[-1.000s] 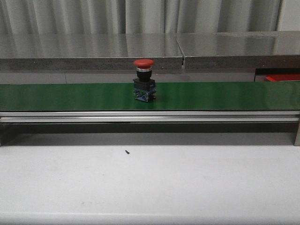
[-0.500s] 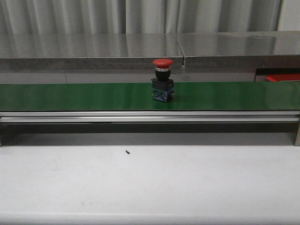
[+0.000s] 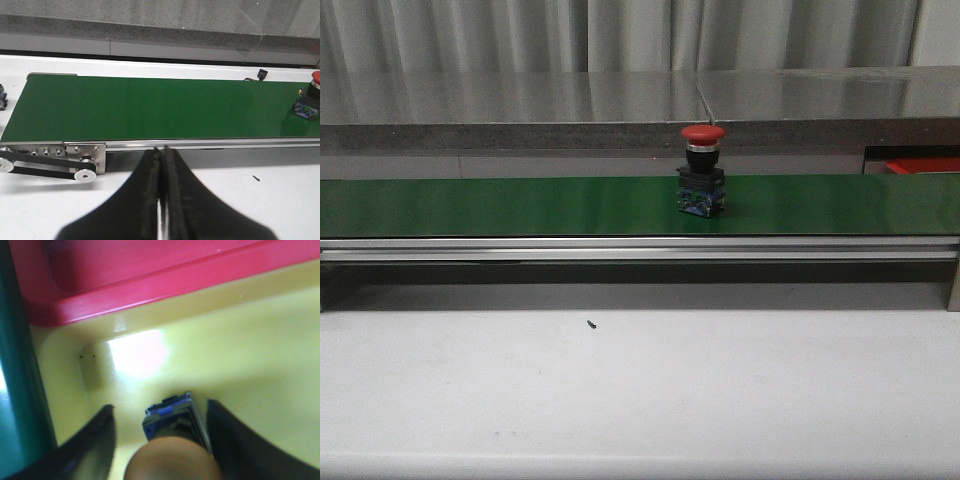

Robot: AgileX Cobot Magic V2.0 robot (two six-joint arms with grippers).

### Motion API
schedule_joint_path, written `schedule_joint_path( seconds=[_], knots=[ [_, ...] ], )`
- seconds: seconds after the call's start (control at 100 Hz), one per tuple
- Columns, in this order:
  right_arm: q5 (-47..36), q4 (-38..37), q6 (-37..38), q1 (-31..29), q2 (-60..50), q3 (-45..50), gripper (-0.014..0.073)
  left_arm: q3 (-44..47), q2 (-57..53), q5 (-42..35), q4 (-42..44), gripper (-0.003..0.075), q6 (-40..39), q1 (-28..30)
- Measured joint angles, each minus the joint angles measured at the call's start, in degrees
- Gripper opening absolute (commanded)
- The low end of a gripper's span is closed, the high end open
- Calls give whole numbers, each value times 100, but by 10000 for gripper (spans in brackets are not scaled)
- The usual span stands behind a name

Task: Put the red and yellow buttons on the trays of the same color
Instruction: 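Move the right gripper over the red button arriving on the belt, then grasp the red button with the right gripper and lower it into the red tray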

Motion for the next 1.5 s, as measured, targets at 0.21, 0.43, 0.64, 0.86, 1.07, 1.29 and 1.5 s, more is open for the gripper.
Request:
schedule_joint_path(
  seconds=[0.21, 0.43, 0.64, 0.86, 1.07, 1.29, 1.5],
  knots=[
    [-28, -20, -55, 0, -443, 0, 623, 0, 0, 0, 0, -19, 0, 0],
    [119, -36, -320, 308, -1317, 0, 623, 0, 0, 0, 0, -19, 0, 0],
    [474, -36, -1148, 1286, -1760, 49, 623, 0, 0, 0, 0, -19, 0, 0],
    [734, -36, -1779, 2304, -1784, 58, 623, 0, 0, 0, 0, -19, 0, 0],
    [684, -36, -1987, 2846, -1784, 58, 623, 0, 0, 0, 0, -19, 0, 0],
    [671, -23, -2022, 3190, -1381, -146, 623, 0, 0, 0, 0, -19, 0, 0],
    [639, 141, -2034, 3309, -803, -578, 623, 0, 0, 0, 0, -19, 0, 0]
  ],
)
